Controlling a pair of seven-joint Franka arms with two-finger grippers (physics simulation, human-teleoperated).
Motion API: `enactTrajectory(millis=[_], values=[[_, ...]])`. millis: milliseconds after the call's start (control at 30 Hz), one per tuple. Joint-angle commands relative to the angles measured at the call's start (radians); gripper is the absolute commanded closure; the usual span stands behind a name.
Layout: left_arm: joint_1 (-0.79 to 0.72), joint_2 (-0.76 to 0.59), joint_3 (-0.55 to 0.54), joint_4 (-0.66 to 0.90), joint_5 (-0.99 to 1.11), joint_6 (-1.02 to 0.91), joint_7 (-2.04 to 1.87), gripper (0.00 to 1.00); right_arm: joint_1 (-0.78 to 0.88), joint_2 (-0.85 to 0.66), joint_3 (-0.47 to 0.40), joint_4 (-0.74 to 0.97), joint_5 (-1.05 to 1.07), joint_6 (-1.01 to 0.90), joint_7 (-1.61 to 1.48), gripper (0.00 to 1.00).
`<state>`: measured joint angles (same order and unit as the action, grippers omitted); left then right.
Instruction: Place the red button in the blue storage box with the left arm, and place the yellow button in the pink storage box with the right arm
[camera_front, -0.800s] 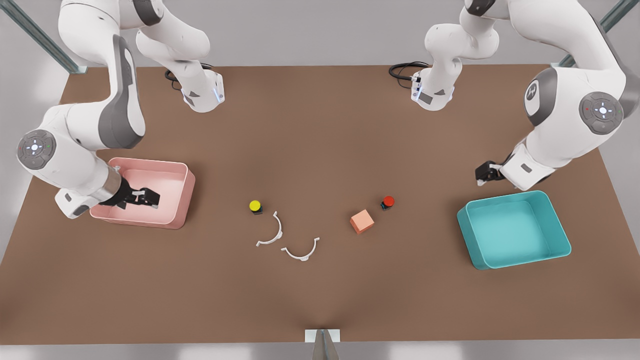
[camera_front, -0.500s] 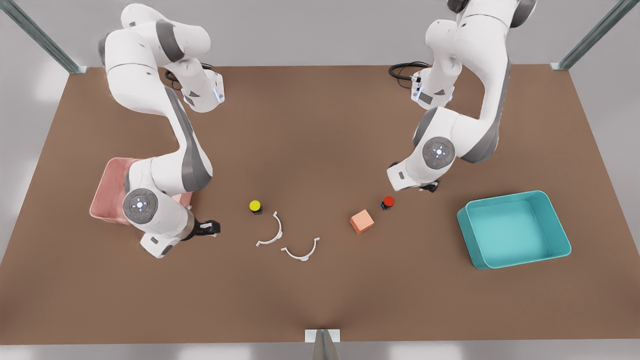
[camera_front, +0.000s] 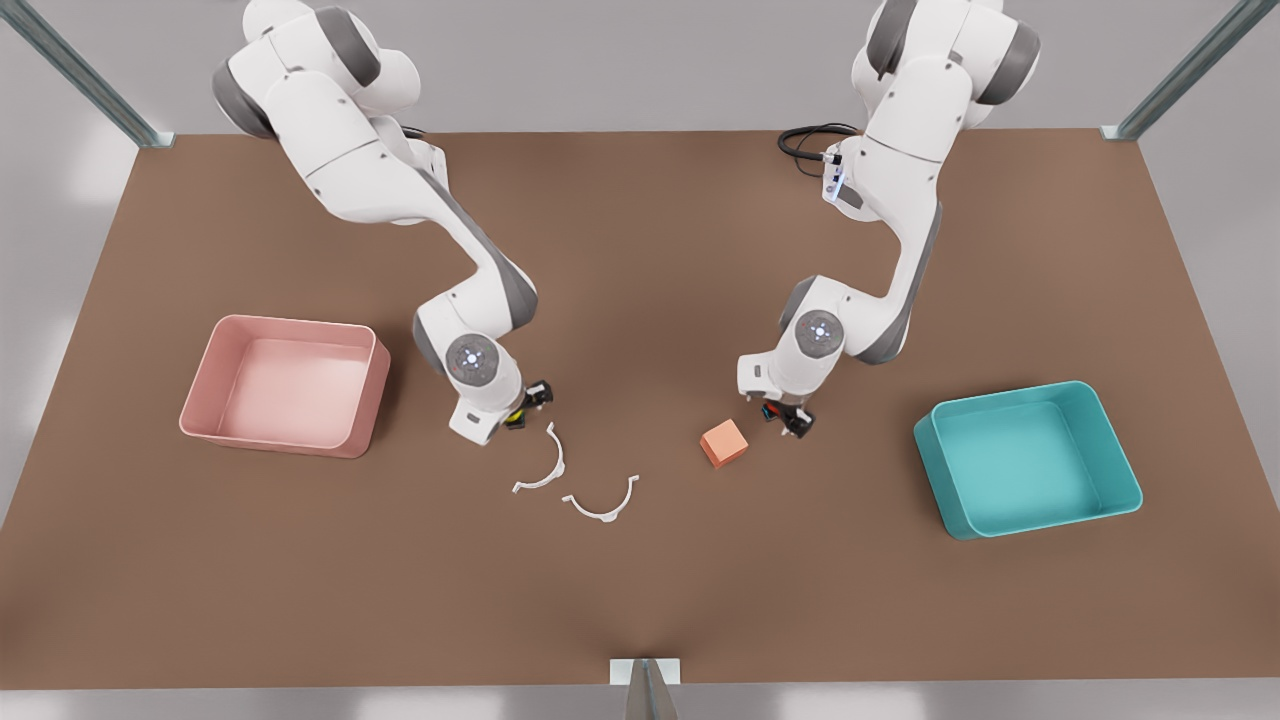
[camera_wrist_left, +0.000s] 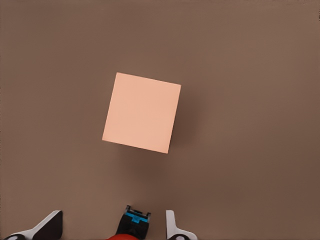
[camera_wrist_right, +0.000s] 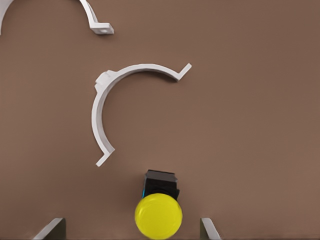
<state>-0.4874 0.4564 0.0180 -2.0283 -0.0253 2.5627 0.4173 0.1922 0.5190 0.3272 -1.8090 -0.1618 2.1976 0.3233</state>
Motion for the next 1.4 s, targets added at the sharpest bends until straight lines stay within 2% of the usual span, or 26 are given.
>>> enactTrajectory(millis=[0, 67, 167, 367, 467, 500, 533, 567, 633, 700, 767, 833, 900, 967, 1033, 1133, 1167, 1267, 1333, 1367], values=[[0.001, 0.001, 0.0, 0.0, 0.002, 0.094, 0.27, 0.0, -0.016, 0.0, -0.005, -0.018, -0.018, 0.091, 0.214, 0.0], [0.004, 0.015, 0.0, -0.003, 0.002, 0.094, 0.273, 0.0, -0.017, 0.0, -0.007, -0.092, -0.018, 0.171, 0.215, 0.0], [0.001, 0.012, 0.0, -0.049, 0.002, 0.093, 0.273, 0.0, -0.022, 0.007, 0.004, -0.101, -0.018, 0.182, 0.218, 0.0], [0.001, 0.016, 0.0, -0.087, 0.002, 0.093, 0.273, 0.0, -0.014, 0.085, -0.02, -0.115, -0.054, 0.367, 0.232, 0.0], [0.004, 0.033, 0.002, -0.093, 0.002, 0.093, 0.273, 0.0, -0.014, 0.085, -0.034, -0.145, -0.054, 0.361, 0.234, 0.02], [0.006, 0.038, 0.002, -0.092, 0.002, 0.094, 0.273, 0.03, -0.013, 0.085, -0.034, -0.156, -0.054, 0.361, 0.234, 0.06], [0.009, 0.039, 0.002, -0.092, 0.002, 0.094, 0.273, 0.17, -0.013, 0.084, -0.034, -0.162, -0.054, 0.358, 0.232, 0.09], [0.009, 0.045, 0.002, -0.09, 0.002, 0.094, 0.273, 0.26, -0.013, 0.084, -0.034, -0.168, -0.054, 0.356, 0.232, 0.13], [0.009, 0.051, 0.002, -0.085, 0.002, 0.096, 0.273, 0.39, -0.013, 0.084, -0.034, -0.164, -0.054, 0.353, 0.232, 0.36], [0.007, 0.047, 0.002, -0.082, 0.002, 0.094, 0.271, 0.43, -0.014, 0.084, -0.031, -0.159, -0.054, 0.353, 0.232, 0.52], [0.007, 0.036, 0.002, -0.082, 0.002, 0.093, 0.27, 0.45, -0.014, 0.084, -0.03, -0.158, -0.054, 0.352, 0.23, 0.61], [0.018, 0.007, 0.003, -0.082, 0.002, 0.083, 0.27, 0.48, -0.013, 0.084, -0.019, -0.063, -0.056, 0.174, 0.232, 0.62], [0.019, -0.084, 0.014, -0.082, 0.002, -0.022, 0.271, 0.5, -0.01, 0.075, -0.017, 0.013, -0.056, 0.07, 0.224, 0.62], [0.035, -0.199, 0.068, -0.081, 0.002, -0.167, 0.345, 0.51, -0.02, 0.044, -0.027, 0.065, -0.056, 0.013, 0.212, 0.62], [0.159, -0.28, 0.068, -0.069, 0.001, -0.286, 0.52, 0.51, -0.048, 0.012, -0.028, 0.073, -0.056, -0.006, 0.172, 0.62], [0.374, -0.292, 0.069, 0.008, -0.001, -0.404, 0.836, 0.51, -0.085, -0.068, -0.054, 0.071, -0.053, -0.111, 0.137, 0.62], [0.435, -0.259, 0.069, 0.062, 0.002, -0.404, 0.916, 0.51, -0.106, -0.094, -0.063, 0.071, -0.045, -0.145, 0.079, 0.62], [0.566, -0.073, 0.069, 0.26, 0.002, -0.401, 1.112, 0.51, -0.114, -0.128, -0.165, 0.065, 0.028, -0.211, -0.078, 0.61], [0.578, 0.045, 0.076, 0.284, 0.005, -0.392, 1.114, 0.5, -0.122, -0.137, -0.237, 0.062, 0.085, -0.225, -0.184, 0.6], [0.584, 0.1, 0.077, 0.306, 0.007, -0.392, 1.114, 0.25, -0.12, -0.137, -0.26, 0.057, 0.097, -0.229, -0.214, 0.6]])
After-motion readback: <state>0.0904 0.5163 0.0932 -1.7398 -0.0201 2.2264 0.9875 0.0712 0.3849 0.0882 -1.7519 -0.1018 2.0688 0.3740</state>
